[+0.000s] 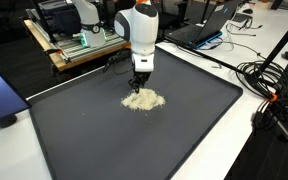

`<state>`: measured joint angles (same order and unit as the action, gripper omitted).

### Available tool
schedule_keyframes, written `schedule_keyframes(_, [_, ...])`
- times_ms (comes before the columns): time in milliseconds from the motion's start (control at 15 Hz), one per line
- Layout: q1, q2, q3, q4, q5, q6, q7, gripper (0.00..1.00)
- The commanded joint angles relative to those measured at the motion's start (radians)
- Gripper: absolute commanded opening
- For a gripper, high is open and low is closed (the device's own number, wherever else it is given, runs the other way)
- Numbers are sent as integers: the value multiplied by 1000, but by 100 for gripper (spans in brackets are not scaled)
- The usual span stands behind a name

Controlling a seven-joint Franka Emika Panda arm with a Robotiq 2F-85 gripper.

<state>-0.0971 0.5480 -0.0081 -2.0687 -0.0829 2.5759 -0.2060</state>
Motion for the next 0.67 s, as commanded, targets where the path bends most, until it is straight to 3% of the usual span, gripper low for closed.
schedule_keyframes(0, [-16, 7, 26, 20, 20, -31, -41, 5])
schedule_keyframes(133, [-11, 4, 32, 17, 18, -33, -46, 0])
schedule_keyframes(600, [-6, 0, 42, 11, 13, -37, -50, 1])
